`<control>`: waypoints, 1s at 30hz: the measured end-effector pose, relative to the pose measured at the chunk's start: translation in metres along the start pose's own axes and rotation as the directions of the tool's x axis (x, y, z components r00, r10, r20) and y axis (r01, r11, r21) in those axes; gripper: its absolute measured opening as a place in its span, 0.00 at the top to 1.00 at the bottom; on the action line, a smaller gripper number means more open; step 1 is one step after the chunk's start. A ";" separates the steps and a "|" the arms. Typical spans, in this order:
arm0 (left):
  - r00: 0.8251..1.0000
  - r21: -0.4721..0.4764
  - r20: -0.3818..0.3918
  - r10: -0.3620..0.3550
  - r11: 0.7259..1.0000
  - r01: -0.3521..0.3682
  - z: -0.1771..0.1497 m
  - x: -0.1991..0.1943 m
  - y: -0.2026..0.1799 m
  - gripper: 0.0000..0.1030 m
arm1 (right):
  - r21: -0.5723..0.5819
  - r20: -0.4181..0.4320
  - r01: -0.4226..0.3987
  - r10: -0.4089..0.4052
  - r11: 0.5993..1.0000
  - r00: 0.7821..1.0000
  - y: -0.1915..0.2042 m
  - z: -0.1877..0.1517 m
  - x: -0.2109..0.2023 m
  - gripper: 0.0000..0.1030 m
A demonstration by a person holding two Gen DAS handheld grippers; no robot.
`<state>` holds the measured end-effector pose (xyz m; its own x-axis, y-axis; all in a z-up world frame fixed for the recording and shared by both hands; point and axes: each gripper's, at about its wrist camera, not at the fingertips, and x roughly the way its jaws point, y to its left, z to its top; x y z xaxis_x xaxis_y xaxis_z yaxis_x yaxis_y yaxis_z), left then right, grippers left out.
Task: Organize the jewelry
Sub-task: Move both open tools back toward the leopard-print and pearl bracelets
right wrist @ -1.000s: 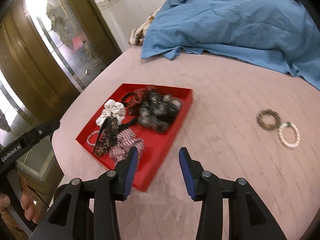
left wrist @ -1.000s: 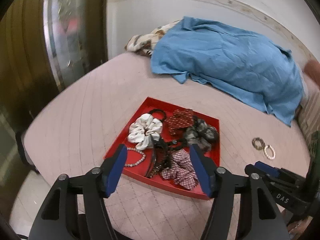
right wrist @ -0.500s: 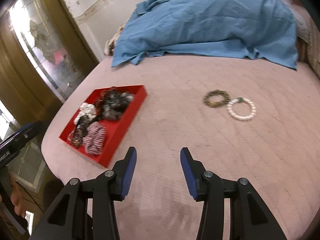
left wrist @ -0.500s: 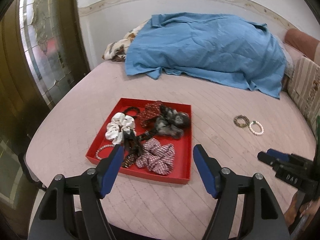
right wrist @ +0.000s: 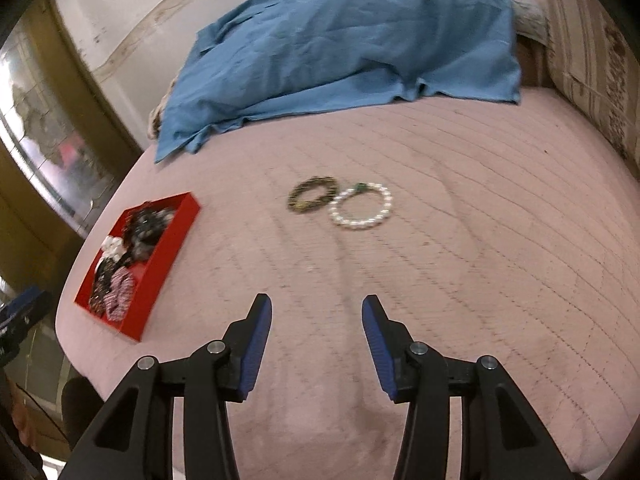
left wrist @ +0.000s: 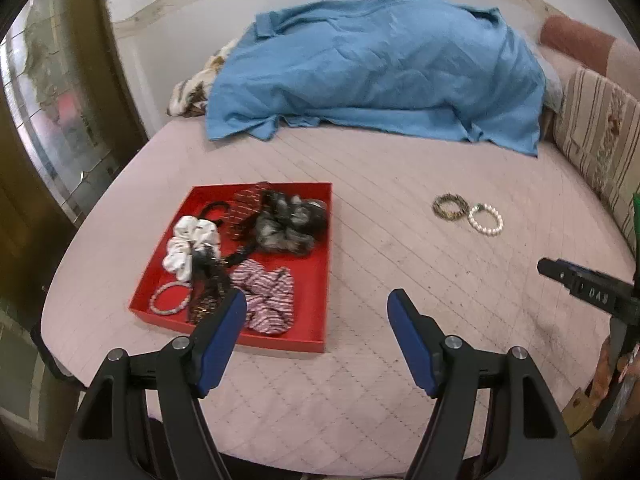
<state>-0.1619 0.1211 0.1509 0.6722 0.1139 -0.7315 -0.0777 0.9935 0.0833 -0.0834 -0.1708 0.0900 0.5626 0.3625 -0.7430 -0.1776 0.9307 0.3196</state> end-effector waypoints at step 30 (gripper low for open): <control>0.985 0.074 -0.129 -0.112 0.990 0.122 0.088 0.168 -0.114 0.30 | -0.028 0.025 0.021 -0.021 0.999 0.999 -0.070 0.070 0.093 0.51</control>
<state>0.0245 0.0269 0.0781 0.5761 0.0012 -0.8174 0.0595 0.9973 0.0434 0.0380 -0.2055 0.0396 0.5866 0.3419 -0.7342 -0.1878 0.9392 0.2874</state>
